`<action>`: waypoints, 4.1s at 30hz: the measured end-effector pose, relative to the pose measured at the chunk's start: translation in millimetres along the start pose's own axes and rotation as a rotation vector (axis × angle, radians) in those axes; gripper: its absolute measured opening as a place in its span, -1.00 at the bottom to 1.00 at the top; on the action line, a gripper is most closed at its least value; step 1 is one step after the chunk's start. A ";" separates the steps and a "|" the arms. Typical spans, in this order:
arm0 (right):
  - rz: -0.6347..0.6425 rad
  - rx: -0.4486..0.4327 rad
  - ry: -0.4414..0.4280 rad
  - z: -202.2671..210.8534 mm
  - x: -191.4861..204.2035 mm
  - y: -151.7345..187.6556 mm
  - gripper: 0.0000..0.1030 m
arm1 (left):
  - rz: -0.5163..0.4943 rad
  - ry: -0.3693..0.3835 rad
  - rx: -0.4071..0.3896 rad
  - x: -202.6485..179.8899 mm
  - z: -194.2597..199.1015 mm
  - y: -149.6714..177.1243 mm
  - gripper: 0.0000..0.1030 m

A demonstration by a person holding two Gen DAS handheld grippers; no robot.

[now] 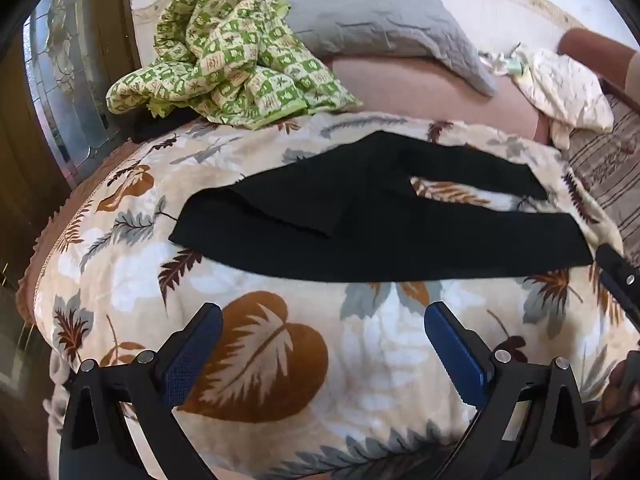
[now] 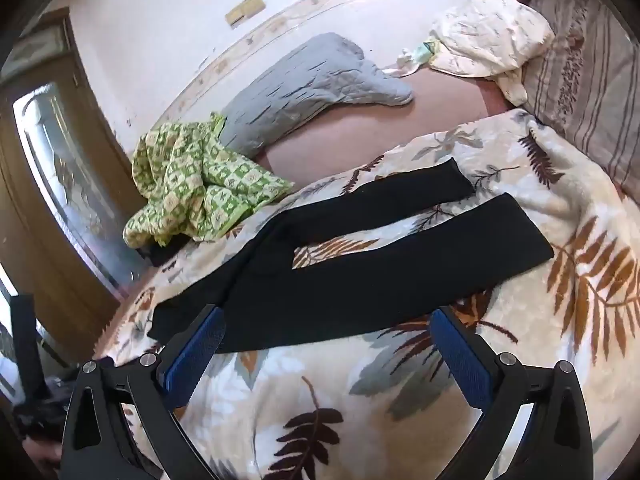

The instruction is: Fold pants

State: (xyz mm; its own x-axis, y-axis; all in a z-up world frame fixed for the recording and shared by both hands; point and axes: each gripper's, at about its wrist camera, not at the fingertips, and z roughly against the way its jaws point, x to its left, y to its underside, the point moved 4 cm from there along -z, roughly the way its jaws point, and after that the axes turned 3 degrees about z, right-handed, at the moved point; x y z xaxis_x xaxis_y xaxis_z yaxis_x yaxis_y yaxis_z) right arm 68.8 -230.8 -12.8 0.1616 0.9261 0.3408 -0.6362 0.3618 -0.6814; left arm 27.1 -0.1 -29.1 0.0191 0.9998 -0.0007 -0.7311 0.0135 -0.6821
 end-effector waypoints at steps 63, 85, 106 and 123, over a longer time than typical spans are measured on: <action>-0.128 -0.021 -0.039 7.5 -30.6 -0.5 0.99 | -0.056 -0.011 0.037 -38.2 -27.2 17.3 0.98; -0.054 0.007 0.045 -2.8 -16.0 2.7 0.99 | 0.299 0.436 0.011 175.7 -118.7 -25.2 0.82; -0.131 0.052 0.057 -1.1 -53.4 -15.8 0.99 | 0.565 0.469 -0.015 196.2 -228.9 -31.5 -0.78; -0.616 0.177 -0.054 -51.6 -205.7 -13.8 -0.02 | 0.524 0.469 -0.063 180.5 -226.8 -28.8 -0.82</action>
State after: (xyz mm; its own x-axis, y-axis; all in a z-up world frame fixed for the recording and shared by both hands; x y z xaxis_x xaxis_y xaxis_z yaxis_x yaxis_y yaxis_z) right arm 83.3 -420.8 -107.0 0.5017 0.5458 0.6712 -0.5549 0.7982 -0.2344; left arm 206.3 176.9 -175.5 -0.0226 0.7632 -0.6458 -0.6839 -0.4830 -0.5468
